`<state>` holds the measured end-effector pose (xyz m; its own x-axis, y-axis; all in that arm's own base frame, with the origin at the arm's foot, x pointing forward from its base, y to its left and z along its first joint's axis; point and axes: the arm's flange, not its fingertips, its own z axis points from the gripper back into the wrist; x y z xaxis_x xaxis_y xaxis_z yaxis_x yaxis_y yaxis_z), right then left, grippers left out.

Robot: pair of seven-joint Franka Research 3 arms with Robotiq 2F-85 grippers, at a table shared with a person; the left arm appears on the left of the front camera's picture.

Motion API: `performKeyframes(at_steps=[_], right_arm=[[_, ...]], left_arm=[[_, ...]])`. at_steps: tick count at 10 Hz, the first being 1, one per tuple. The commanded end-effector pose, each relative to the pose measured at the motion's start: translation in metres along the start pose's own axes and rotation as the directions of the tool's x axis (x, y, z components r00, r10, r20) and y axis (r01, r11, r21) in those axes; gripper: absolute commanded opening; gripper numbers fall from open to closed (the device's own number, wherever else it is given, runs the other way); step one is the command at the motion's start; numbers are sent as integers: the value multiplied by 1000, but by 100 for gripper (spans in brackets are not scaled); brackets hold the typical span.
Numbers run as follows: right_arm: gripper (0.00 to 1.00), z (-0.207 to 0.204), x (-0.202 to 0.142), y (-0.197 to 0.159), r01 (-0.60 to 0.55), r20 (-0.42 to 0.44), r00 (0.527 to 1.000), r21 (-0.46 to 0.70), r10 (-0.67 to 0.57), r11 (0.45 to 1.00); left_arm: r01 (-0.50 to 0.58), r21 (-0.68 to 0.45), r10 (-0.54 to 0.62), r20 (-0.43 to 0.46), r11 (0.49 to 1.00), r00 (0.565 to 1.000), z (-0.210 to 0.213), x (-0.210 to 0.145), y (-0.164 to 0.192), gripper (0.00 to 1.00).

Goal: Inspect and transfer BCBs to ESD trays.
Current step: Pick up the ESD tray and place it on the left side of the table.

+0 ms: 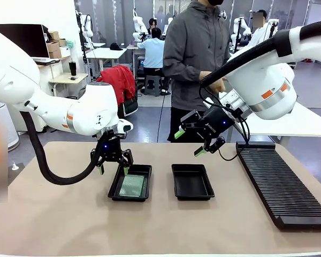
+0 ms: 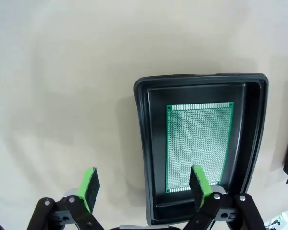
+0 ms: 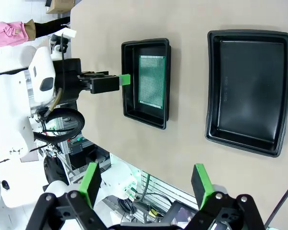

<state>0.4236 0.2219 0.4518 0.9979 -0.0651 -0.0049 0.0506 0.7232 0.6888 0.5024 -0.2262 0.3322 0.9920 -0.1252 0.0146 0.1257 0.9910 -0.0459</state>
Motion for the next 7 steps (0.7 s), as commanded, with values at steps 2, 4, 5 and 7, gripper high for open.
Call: performKeyframes(at_steps=[2,4,5,7], right_arm=[[100,1,1,1,7,2,1000,-15,-7,1000],[100,1,1,1,7,2,1000,-15,-7,1000],[100,1,1,1,7,2,1000,-15,-7,1000],[100,1,1,1,7,2,1000,-15,-7,1000]], left_arm=[[5,8,-5,-1,1000,1000,-18,6,1,100],[-3,2,3,-4,1000,1000,-22,6,2,100],[-1,-8,1,-7,1000,1000,-23,5,3,100],[-6,-1,6,-24,1000,1000,-21,2,2,100]])
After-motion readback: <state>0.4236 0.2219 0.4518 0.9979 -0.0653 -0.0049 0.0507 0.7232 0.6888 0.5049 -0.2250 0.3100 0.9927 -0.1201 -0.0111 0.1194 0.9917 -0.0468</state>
